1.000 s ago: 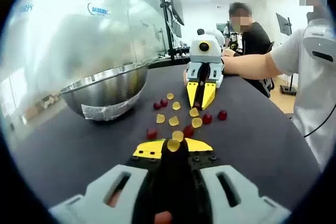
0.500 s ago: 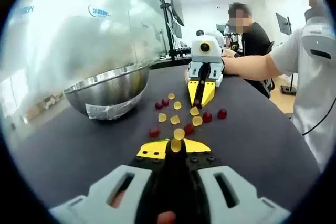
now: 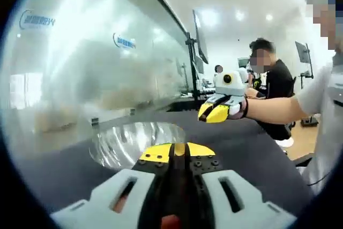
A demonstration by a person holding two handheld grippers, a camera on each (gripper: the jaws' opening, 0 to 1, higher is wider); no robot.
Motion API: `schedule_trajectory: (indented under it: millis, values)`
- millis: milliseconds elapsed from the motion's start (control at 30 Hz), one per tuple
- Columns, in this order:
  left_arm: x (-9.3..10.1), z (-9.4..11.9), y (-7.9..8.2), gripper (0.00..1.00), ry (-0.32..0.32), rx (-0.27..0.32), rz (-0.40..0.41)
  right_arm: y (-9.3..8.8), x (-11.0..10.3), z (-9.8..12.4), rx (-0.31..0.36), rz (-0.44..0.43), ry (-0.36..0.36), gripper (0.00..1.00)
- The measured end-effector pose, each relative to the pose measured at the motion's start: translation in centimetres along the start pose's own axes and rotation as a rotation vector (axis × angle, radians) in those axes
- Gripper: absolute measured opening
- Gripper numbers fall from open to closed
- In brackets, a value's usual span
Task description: Pick candy and put bowl
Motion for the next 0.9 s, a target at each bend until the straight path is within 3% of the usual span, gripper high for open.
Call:
schedule_trajectory:
  millis: [133, 233, 400, 533, 600, 633, 700, 767, 900]
  values:
    - [-2.8, -2.6, 1.4, 0.02, 0.059, 0.028, 0.019, 1.9, 3.4, -2.1, 0.014, -0.044, -0.153, 0.04]
    - [-4.2, -3.8, 1.7, 0.02, 0.092, 0.035, 0.036, 2.2, 4.4, -3.8, -0.004, -0.044, -0.180, 0.04]
    - [-6.1, -4.8, 1.2, 0.02, 0.152, -0.001, 0.060, 3.0, 5.2, -5.5, -0.011, -0.031, -0.199, 0.04]
    - [-6.7, -5.2, 1.2, 0.03, 0.158, -0.011, 0.059, 2.7, 5.8, -6.6, -0.019, -0.048, -0.231, 0.04]
    - [-6.6, -5.3, 1.1, 0.05, 0.150, -0.013, 0.046, 2.0, 6.0, -7.0, -0.029, -0.077, -0.216, 0.05]
    - [-6.6, -5.5, 1.0, 0.10, 0.150, -0.018, 0.047, 1.4, 6.0, -7.1, -0.067, -0.094, -0.225, 0.07]
    - [-6.0, -5.5, 0.9, 0.19, 0.119, -0.021, 0.025, 0.9, 6.1, -7.3, -0.077, -0.067, -0.231, 0.15]
    - [-5.6, -5.4, 0.9, 0.17, 0.102, -0.026, 0.011, 0.6, 5.5, -7.4, -0.082, -0.086, -0.170, 0.20]
    - [-5.5, -5.3, 0.8, 0.18, 0.087, -0.032, 0.002, 0.7, 4.9, -7.3, -0.097, -0.037, -0.165, 0.20]
Point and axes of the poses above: the point that each gripper's makers call its tool centre point, and the gripper's own axes: z roughly backward along the fingers, x roughly to its right, y roughly out of its top, the point moved 10 cm from there along z, roughly backward along the fingers, and after that the axes turned 6 degrees about -y, right-handed, at the moved point
